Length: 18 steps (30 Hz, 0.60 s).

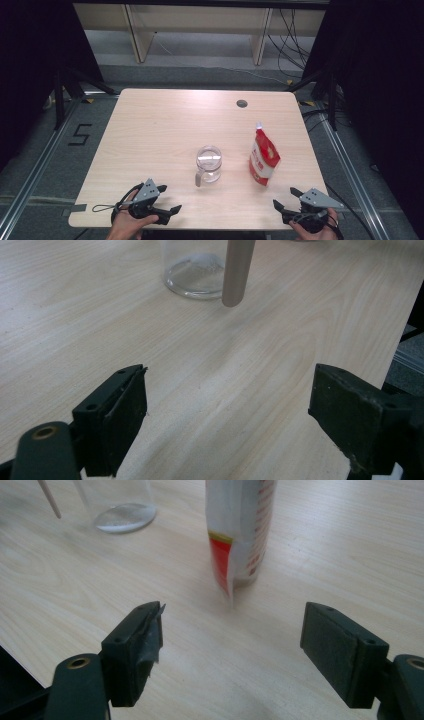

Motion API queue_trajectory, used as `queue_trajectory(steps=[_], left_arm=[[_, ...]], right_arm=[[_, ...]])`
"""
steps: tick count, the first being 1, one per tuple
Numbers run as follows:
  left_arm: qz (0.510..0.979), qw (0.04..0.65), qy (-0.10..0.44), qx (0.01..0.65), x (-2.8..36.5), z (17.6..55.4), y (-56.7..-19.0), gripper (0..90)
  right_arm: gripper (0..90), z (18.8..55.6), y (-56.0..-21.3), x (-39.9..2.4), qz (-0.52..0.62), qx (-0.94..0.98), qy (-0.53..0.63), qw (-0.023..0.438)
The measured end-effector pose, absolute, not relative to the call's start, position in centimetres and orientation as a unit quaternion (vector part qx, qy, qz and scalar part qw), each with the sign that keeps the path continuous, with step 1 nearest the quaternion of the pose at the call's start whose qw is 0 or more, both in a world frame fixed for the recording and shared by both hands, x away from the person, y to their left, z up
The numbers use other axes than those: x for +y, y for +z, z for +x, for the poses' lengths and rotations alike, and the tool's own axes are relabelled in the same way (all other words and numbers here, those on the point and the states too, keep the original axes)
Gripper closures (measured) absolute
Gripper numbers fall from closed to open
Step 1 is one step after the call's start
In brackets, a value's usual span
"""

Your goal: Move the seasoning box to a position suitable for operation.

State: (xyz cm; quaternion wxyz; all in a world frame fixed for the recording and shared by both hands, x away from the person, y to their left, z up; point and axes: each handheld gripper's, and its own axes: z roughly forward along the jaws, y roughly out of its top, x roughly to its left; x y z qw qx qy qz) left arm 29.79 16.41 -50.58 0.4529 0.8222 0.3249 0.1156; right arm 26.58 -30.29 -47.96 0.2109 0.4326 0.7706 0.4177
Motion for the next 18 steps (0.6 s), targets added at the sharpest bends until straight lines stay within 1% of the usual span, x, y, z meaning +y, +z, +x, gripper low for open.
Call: queue_trajectory(steps=[3,4,5,6,8,9,11,12,18], left_arm=[[0.815,0.461,0.115,0.332,16.24,29.72,-50.63,15.1],[0.819,0.456,0.117,0.330,16.31,29.75,-50.60,15.1],[0.811,0.466,0.111,0.336,16.10,29.64,-50.64,15.1],[0.817,0.459,0.112,0.330,16.15,29.66,-50.51,15.1],[0.818,0.459,0.111,0.328,16.14,29.69,-50.49,15.1],[0.814,0.464,0.115,0.331,16.02,29.70,-50.51,15.1],[0.816,0.459,0.112,0.334,16.02,29.69,-50.34,15.1],[0.816,0.458,0.116,0.334,16.01,29.69,-50.31,15.1],[0.815,0.452,0.129,0.338,16.04,29.86,-50.08,15.1]], right_arm=[[25.6,26.66,-48.02,-30.44,0.434,0.769,0.415,0.219],[25.0,26.67,-48.01,-30.46,0.434,0.769,0.415,0.221],[25.0,26.67,-48.01,-30.46,0.434,0.769,0.415,0.221],[24.2,26.75,-47.96,-30.53,0.430,0.770,0.414,0.226],[24.4,26.73,-47.96,-30.56,0.435,0.767,0.415,0.225],[24.5,26.48,-47.95,-30.34,0.451,0.763,0.411,0.215],[24.5,26.49,-48.00,-30.28,0.451,0.761,0.413,0.215],[24.5,26.73,-48.05,-30.48,0.437,0.767,0.414,0.222],[24.1,26.81,-48.12,-30.47,0.433,0.769,0.414,0.223]])
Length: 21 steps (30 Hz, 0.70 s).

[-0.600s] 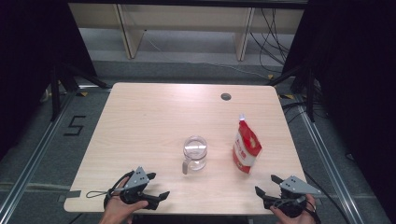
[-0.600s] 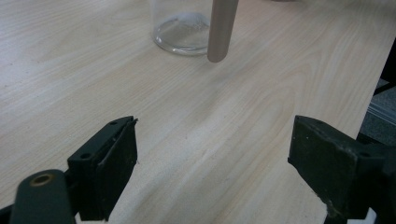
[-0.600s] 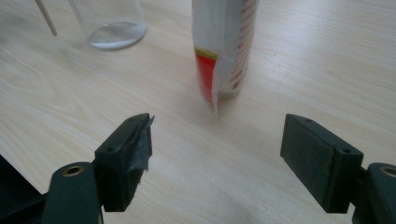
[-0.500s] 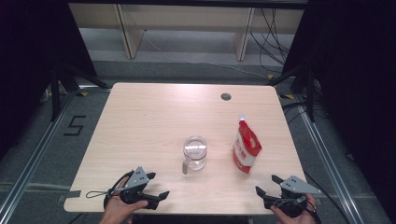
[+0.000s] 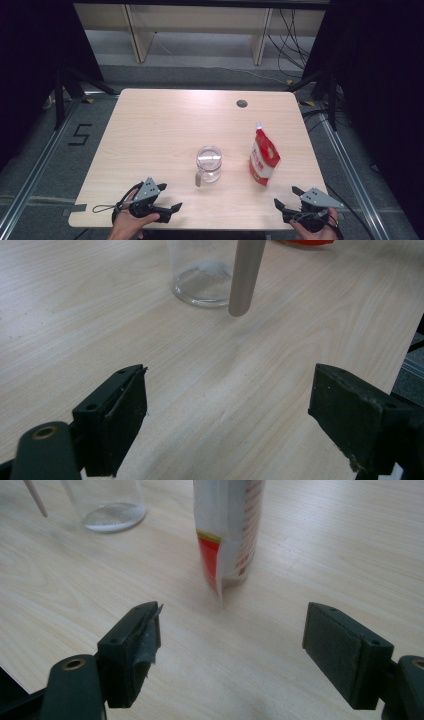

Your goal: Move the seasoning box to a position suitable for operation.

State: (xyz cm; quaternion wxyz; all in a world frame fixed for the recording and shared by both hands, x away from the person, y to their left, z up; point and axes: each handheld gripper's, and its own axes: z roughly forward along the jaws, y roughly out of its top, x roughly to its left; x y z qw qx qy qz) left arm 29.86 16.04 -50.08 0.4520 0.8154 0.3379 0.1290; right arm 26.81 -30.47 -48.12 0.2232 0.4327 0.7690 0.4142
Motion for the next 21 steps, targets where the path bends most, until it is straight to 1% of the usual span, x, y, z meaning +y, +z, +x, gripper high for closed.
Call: queue_trajectory(steps=[1,2,3,8,11,13,17,19,21], left_arm=[[0.808,0.466,0.125,0.339,15.8,29.9,-50.1,15.1],[0.808,0.466,0.125,0.339,15.8,29.9,-50.1,15.1],[0.816,0.454,0.136,0.330,15.6,30.0,-49.8,15.1],[0.809,0.467,0.143,0.328,14.5,30.3,-49.2,15.2],[0.810,0.467,0.150,0.322,13.9,30.6,-49.1,15.2],[0.810,0.468,0.155,0.318,12.7,31.0,-49.0,15.4],[0.809,0.467,0.159,0.319,11.3,31.5,-48.6,15.9],[0.809,0.463,0.166,0.322,10.8,31.8,-48.5,16.7],[0.807,0.462,0.167,0.327,10.6,31.9,-48.5,17.2]], right_arm=[[24.1,26.8,-48.1,-30.5,0.433,0.769,0.414,0.223],[24.1,26.8,-48.1,-30.4,0.433,0.769,0.415,0.221],[24.0,26.5,-48.1,-30.2,0.453,0.761,0.412,0.214],[24.1,26.9,-48.2,-30.5,0.435,0.769,0.412,0.224],[24.0,26.9,-48.2,-30.4,0.435,0.769,0.413,0.221],[24.1,26.9,-48.3,-30.4,0.431,0.772,0.413,0.220],[24.3,27.0,-48.4,-30.4,0.429,0.773,0.411,0.220],[24.5,26.8,-48.4,-30.1,0.439,0.770,0.412,0.212],[24.6,27.0,-48.4,-30.3,0.427,0.776,0.411,0.217]])
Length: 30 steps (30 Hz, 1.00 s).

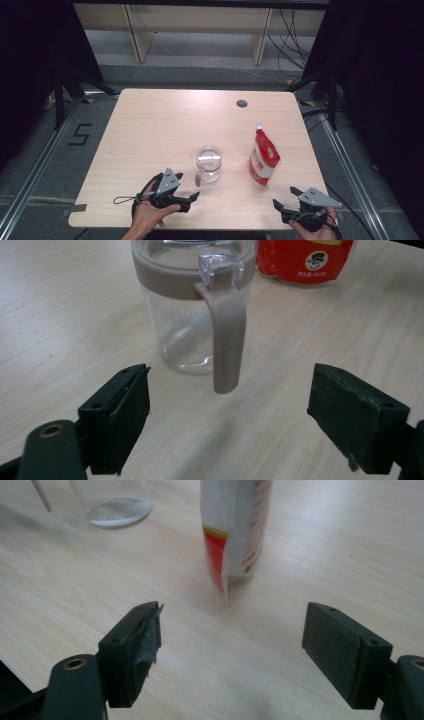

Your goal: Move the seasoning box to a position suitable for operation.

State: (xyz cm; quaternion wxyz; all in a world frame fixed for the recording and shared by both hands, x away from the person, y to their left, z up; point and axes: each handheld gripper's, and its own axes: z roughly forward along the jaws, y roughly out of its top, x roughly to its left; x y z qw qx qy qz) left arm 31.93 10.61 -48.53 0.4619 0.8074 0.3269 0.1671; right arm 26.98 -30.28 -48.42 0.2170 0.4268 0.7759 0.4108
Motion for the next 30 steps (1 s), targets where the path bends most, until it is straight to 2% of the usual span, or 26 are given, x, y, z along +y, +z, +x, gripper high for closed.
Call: queue_trajectory(steps=[1,2,3,4,7,12,13,17,30], left_arm=[[0.807,0.461,0.165,0.330,10.4,32.1,-48.5,23.2],[0.802,0.466,0.156,0.341,10.2,32.2,-48.6,23.2],[0.799,0.463,0.162,0.348,9.9,32.6,-48.7,28.7],[0.796,0.465,0.158,0.354,9.8,32.7,-48.7,29.3],[0.795,0.468,0.160,0.351,9.5,33.2,-48.7,35.8],[0.796,0.474,0.164,0.340,9.0,33.5,-48.9,52.0],[0.797,0.476,0.161,0.335,9.0,33.6,-48.9,52.0],[0.797,0.478,0.172,0.326,8.5,33.6,-48.7,71.3],[0.809,0.468,0.152,0.322,10.8,33.9,-48.3,72.5]], right_arm=[[24.6,26.8,-48.4,-30.0,0.438,0.773,0.410,0.208],[24.6,26.8,-48.4,-30.0,0.438,0.773,0.410,0.208],[24.8,27.1,-48.5,-30.1,0.423,0.780,0.406,0.219],[25.0,27.0,-48.5,-30.1,0.423,0.779,0.412,0.211],[25.1,26.9,-48.5,-29.9,0.430,0.777,0.410,0.206],[25.1,27.0,-48.5,-29.9,0.418,0.782,0.413,0.206],[25.1,27.0,-48.5,-29.9,0.417,0.783,0.413,0.207],[25.1,27.0,-48.4,-29.9,0.416,0.783,0.414,0.207],[25.1,27.0,-48.4,-30.0,0.414,0.784,0.413,0.209]])
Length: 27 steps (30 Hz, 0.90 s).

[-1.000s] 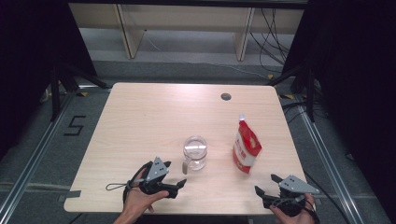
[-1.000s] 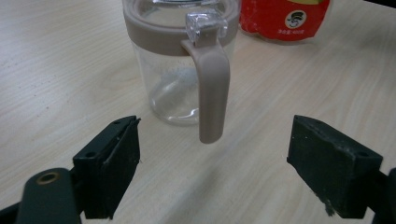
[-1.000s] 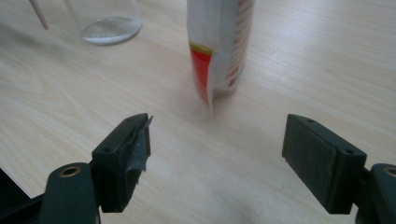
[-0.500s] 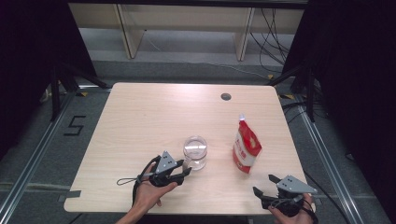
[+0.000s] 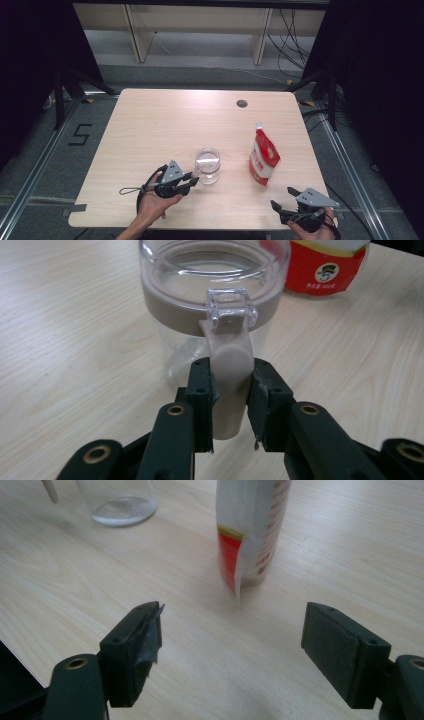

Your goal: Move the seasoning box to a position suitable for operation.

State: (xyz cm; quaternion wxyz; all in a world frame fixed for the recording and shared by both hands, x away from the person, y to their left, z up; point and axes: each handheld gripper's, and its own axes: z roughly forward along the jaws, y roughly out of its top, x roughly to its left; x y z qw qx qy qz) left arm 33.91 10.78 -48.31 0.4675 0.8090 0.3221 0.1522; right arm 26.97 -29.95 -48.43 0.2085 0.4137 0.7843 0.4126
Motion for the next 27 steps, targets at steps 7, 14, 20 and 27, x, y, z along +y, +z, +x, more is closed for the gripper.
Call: queue_trajectory(steps=[7,14,20,27], left_arm=[[0.809,0.460,0.164,0.327,12.2,34.3,-48.1,70.9],[0.797,0.455,0.183,0.353,13.1,34.8,-48.3,67.3],[0.804,0.441,0.192,0.350,12.7,35.0,-48.5,68.7],[0.795,0.449,0.197,0.358,13.4,35.6,-48.8,74.1]], right_arm=[[25.1,26.9,-48.4,-29.8,0.414,0.784,0.413,0.208],[25.1,27.0,-48.4,-29.8,0.410,0.787,0.412,0.206],[25.1,27.0,-48.5,-29.7,0.411,0.788,0.409,0.209],[25.2,27.1,-48.5,-29.7,0.410,0.789,0.409,0.206]])
